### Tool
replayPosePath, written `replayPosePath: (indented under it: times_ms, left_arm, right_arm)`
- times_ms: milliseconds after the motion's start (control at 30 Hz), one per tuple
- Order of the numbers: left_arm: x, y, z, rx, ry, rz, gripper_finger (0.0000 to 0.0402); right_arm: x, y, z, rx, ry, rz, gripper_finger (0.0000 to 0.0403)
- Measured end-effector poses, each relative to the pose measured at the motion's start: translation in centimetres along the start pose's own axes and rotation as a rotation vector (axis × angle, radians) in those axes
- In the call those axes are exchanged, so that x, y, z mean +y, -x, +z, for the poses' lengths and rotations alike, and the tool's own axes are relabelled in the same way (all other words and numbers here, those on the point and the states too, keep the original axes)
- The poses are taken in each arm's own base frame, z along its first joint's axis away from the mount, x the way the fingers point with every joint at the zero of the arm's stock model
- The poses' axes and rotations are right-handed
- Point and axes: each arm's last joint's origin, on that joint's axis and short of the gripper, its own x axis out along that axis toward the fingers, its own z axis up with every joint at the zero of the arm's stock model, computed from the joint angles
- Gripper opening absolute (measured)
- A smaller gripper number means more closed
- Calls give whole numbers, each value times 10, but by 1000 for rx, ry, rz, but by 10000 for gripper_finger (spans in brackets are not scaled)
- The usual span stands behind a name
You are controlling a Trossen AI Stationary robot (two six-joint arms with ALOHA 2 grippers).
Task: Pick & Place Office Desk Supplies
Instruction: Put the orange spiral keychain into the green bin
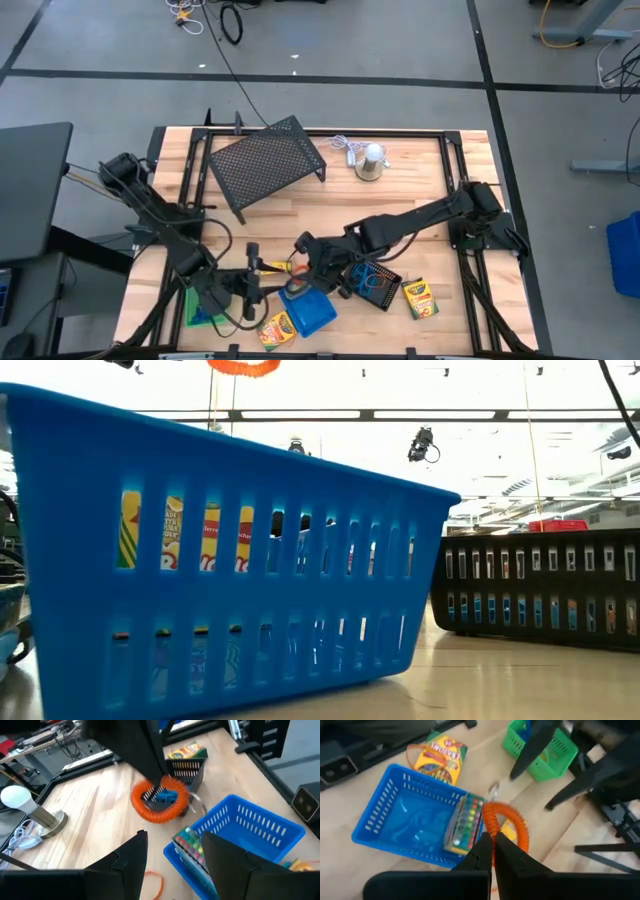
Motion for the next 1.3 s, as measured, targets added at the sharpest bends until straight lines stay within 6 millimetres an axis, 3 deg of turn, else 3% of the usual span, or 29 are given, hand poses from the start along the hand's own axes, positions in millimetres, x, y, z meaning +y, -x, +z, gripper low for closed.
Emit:
replayPosePath:
  times_ms: [333,700,1300]
  left_arm:
    - [10,-18,3,-14,131,65,195]
    - [18,-44,2,-2,108,-40,195]
    - [21,-46,5,-20,132,-4,195]
  right_arm:
    - [6,5,6,41,24,-75,4]
    - [8,5,6,62,33,-94,4]
    - [3,6,4,130,-74,-244,4]
